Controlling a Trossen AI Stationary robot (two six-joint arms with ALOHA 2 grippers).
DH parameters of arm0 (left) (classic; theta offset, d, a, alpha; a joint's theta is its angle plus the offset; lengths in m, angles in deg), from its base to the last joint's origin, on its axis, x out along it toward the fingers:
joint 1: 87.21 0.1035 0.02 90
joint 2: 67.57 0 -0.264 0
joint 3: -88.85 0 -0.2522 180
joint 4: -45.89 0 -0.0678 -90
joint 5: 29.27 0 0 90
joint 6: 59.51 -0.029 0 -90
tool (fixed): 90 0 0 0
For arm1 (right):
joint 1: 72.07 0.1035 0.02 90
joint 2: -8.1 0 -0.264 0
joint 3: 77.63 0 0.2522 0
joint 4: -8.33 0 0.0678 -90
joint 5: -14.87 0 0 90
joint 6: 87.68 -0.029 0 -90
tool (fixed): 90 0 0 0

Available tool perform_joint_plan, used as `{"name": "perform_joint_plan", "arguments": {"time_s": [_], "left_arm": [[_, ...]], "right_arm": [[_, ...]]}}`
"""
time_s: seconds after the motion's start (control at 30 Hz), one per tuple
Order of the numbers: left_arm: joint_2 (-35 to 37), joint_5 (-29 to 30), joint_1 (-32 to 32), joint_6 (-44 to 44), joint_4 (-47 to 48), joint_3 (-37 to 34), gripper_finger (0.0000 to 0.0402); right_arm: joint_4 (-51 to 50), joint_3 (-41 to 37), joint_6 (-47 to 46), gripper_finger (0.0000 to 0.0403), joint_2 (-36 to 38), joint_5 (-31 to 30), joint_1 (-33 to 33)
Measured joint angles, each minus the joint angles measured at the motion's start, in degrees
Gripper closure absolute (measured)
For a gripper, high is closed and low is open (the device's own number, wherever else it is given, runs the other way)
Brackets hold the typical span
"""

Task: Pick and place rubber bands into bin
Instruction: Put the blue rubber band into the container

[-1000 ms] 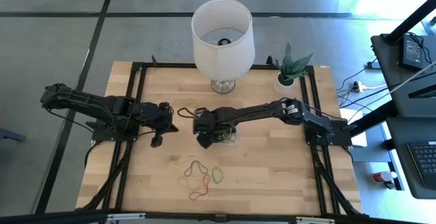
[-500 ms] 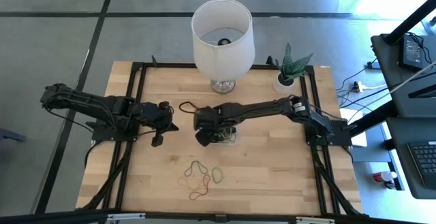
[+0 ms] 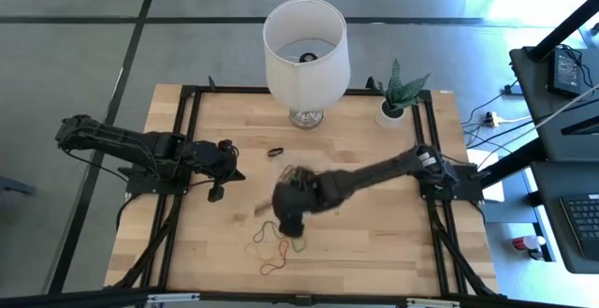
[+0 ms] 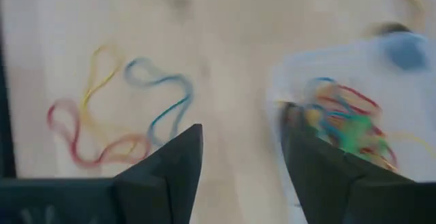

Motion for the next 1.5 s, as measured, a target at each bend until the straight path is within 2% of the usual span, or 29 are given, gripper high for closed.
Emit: {"name": "perform_joint_plan", "arguments": {"time_s": [0.1,0.23,0.5,0.73,0.9,1.03,1.27,1.5], "left_arm": [[0.0,0.0,0.0,0.0,0.0,0.0,0.0397],[0.0,0.0,0.0,0.0,0.2,0.0,0.0400],[0.0,0.0,0.0,0.0,0.3,0.0,0.0397],[0.0,-0.1,0.0,0.2,2.6,0.0,0.0399],[0.0,-0.6,0.0,1.3,3.3,0.0,0.0397],[0.0,-0.7,0.0,1.6,3.3,0.0,0.0400],[0.0,-0.7,0.0,1.6,3.3,0.0,0.0397],[0.0,-0.6,0.0,1.5,3.2,0.0,0.0399]], "right_arm": [[2.7,-0.1,6.0,0.0210,-1.7,0.0,2.6],[8.9,-0.1,9.6,0.0222,-4.9,-1.7,4.5],[23.9,-0.1,16.1,0.0231,-12.3,-1.8,4.0],[25.7,-0.1,17.1,0.0231,-17.3,1.9,3.2],[24.9,-0.2,18.5,0.0235,-19.0,2.1,3.2],[23.6,0.0,18.2,0.0268,-19.5,2.1,3.2],[23.7,0.0,16.9,0.0391,-19.5,4.4,3.2],[23.3,4.7,20.1,0.0399,-19.2,4.5,2.9]]}}
